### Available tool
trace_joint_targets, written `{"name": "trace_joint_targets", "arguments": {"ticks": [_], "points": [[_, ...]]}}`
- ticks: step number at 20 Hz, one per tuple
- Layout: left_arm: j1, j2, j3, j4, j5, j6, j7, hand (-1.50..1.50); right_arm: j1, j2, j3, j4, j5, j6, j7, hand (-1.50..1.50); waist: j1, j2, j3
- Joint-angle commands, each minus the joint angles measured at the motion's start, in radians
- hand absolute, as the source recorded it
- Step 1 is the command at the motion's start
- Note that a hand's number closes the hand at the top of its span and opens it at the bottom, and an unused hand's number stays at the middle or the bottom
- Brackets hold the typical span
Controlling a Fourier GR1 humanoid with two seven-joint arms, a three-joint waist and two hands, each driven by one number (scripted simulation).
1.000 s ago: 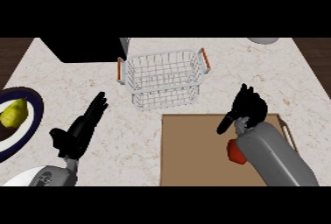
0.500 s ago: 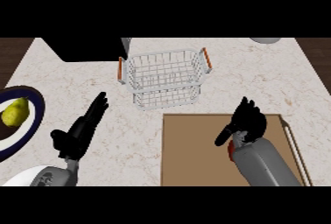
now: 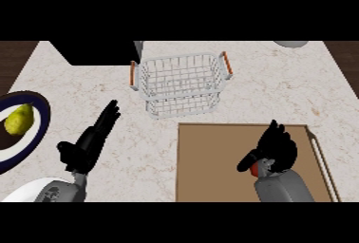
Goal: Pick the bell pepper from the tray and place it in the tiered basket
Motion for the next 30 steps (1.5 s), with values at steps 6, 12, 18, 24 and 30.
{"name": "trace_joint_targets", "arguments": {"ticks": [6, 12, 18, 24, 30], "points": [[-0.028, -0.020, 0.007, 0.013, -0.022, 0.005, 0.018, 0.00, 0.107, 0.062, 0.000, -0.133, 0.070, 0.105, 0.217, -1.50, 0.009, 0.003, 0.001], [-0.040, -0.059, 0.000, 0.037, -0.048, 0.006, 0.016, 0.00, 0.109, 0.063, -0.038, -0.036, 0.067, -0.021, 0.080, 1.50, 0.015, 0.007, 0.002], [-0.041, -0.048, 0.051, 0.054, -0.050, -0.042, -0.011, 0.00, 0.054, 0.063, -0.009, -0.001, 0.150, -0.084, 0.001, 1.50, 0.019, 0.007, 0.002], [-0.019, -0.016, 0.087, -0.010, -0.040, -0.080, 0.033, 0.00, 0.095, 0.063, 0.037, -0.012, 0.179, -0.131, 0.000, 1.50, 0.020, 0.006, 0.002], [-0.006, -0.065, 0.052, 0.027, -0.084, -0.049, -0.020, 0.00, 0.023, -0.186, -0.097, -0.063, 0.017, 0.092, -0.479, 1.50, 0.018, 0.009, 0.003]]}}
